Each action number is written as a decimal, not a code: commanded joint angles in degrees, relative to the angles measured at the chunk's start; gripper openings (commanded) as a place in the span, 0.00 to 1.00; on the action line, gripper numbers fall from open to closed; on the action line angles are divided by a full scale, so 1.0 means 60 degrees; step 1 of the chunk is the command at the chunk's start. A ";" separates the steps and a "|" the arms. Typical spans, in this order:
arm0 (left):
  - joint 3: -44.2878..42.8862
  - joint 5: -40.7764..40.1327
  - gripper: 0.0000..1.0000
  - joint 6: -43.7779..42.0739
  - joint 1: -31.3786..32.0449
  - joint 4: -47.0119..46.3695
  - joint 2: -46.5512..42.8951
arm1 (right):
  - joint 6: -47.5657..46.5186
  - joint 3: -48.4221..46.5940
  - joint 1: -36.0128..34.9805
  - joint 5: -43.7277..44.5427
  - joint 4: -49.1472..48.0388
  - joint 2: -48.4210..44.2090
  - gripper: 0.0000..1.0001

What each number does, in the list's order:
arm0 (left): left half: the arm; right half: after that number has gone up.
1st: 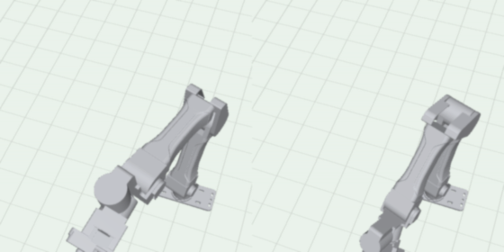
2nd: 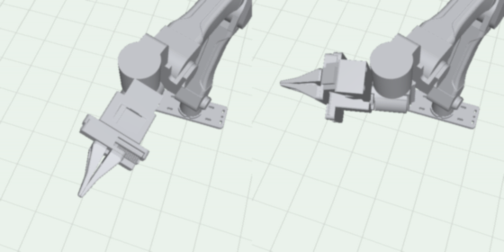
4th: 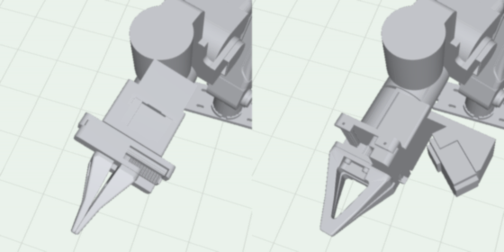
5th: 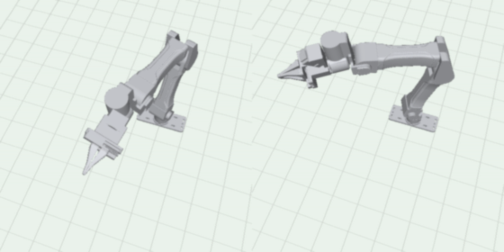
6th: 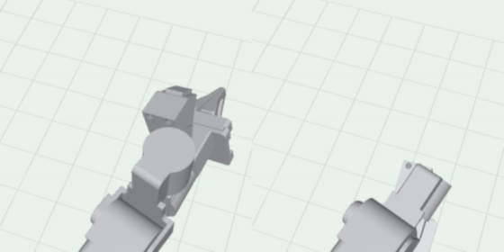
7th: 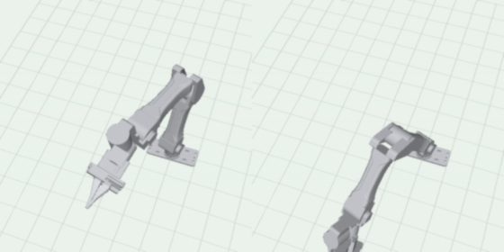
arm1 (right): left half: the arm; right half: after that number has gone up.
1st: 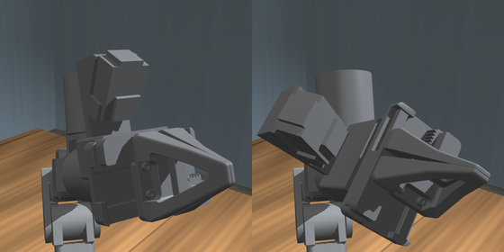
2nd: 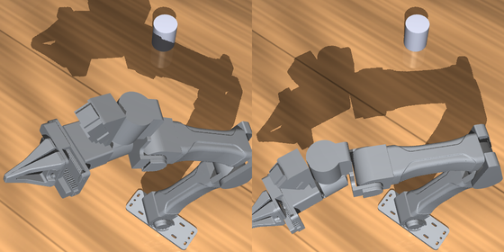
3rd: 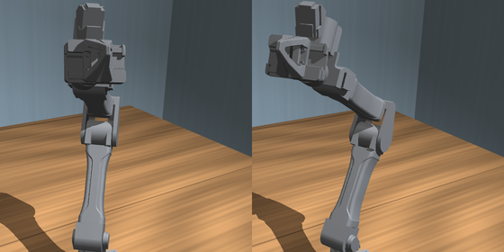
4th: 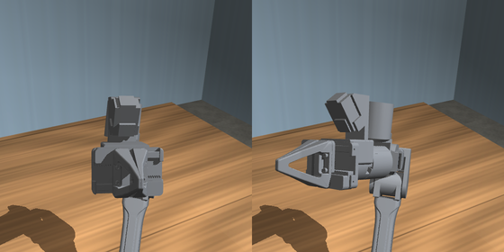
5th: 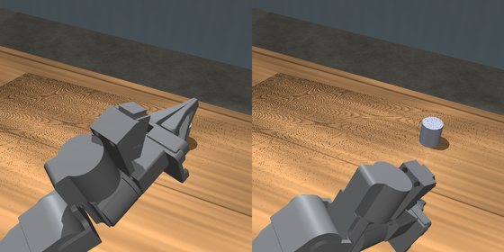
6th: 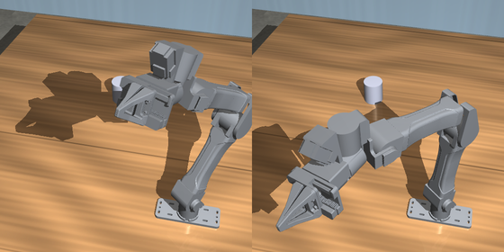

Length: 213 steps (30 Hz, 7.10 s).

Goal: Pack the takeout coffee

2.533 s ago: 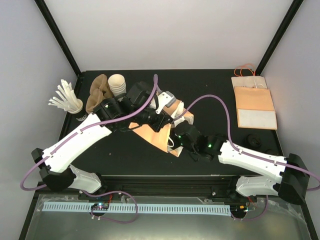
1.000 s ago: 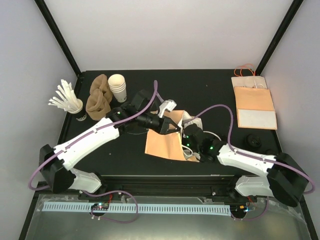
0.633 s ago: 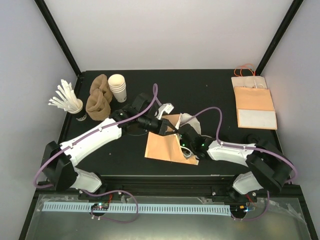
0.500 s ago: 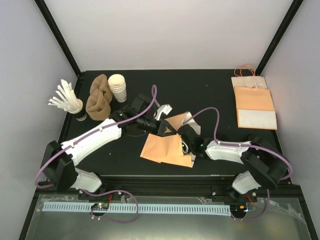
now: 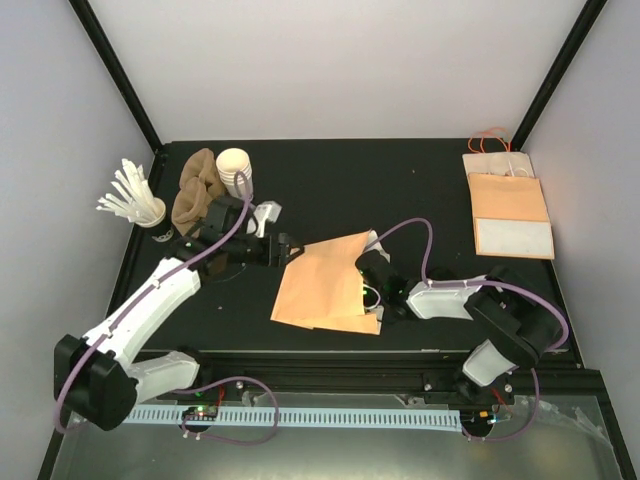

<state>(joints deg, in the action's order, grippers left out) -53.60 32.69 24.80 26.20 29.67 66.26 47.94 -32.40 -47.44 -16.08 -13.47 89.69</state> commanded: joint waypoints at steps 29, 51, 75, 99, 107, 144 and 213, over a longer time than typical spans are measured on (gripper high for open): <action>0.3169 -0.2435 0.01 0.0468 -0.1348 -0.1838 0.3129 | -0.0246 -0.0499 0.0043 -0.1013 -0.0336 0.0317 0.01; 0.3793 0.0558 0.01 0.0992 -0.0411 -0.3348 0.4073 | 0.0590 -0.1395 -0.0351 -0.2091 -0.0684 0.1288 0.01; 0.4012 0.1539 0.08 0.1163 -0.0411 -0.4438 0.4184 | -0.1485 -0.3043 -0.0659 -0.0441 0.4396 0.1064 0.01; 0.3965 0.1714 0.20 0.1041 -0.0356 -0.4392 0.4118 | -0.3271 -0.5550 -0.1374 0.4069 0.9606 0.1110 0.02; 0.3994 0.1693 0.25 0.0786 -0.0159 -0.4227 0.3598 | -0.3312 -0.5779 -0.1542 0.4424 0.9915 0.1055 0.02; -0.2935 -0.2422 0.63 -0.0257 0.1046 0.1890 -0.0636 | -0.3788 -0.5672 -0.1585 0.3867 0.8795 0.0427 0.02; -0.9655 -0.7214 0.02 -0.1899 0.2974 0.9011 0.4718 | -0.2783 -0.6838 -0.1761 0.8337 1.3000 0.1118 0.04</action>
<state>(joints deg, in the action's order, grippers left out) -110.52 -6.87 14.31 44.34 78.13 96.47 27.42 -72.38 -58.52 25.78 57.78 95.50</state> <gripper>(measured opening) 0.021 0.026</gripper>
